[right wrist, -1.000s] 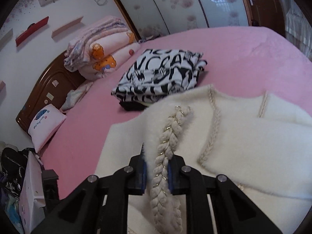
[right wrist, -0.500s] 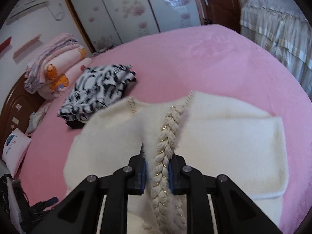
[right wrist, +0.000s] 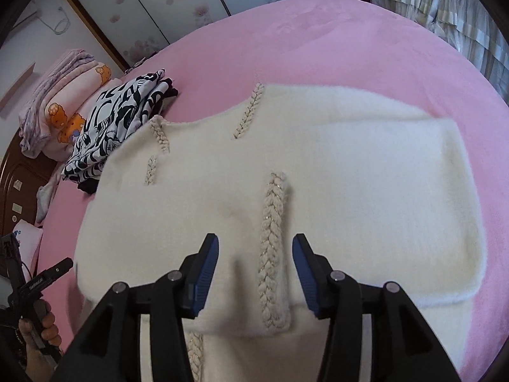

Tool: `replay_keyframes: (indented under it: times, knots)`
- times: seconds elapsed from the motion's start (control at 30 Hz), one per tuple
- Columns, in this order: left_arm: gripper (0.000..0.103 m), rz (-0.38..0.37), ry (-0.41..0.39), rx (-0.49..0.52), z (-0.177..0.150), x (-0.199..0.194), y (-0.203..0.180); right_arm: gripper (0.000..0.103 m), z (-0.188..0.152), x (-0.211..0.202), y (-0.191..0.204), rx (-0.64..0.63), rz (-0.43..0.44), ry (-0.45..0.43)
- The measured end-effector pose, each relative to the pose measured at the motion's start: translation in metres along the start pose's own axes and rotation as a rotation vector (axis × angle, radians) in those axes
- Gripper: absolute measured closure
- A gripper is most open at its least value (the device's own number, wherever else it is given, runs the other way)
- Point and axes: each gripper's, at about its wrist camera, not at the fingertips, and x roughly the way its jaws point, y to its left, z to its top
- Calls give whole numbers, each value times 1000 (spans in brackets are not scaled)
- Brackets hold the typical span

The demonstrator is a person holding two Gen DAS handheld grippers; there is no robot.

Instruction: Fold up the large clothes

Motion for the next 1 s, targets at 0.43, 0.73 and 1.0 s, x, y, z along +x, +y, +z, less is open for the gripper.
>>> replay_keyframes:
  times: [0.43, 0.73, 1.0]
  knots:
    - [82, -191, 70, -88, 54, 61, 5, 86, 10, 51, 14, -120, -5, 25]
    - [90, -20, -123, 123, 68, 44, -47, 86, 42, 46, 20, -145, -105, -129]
    - [52, -20, -30, 18, 74, 46, -26, 62, 35, 48, 6, -92, -111, -8]
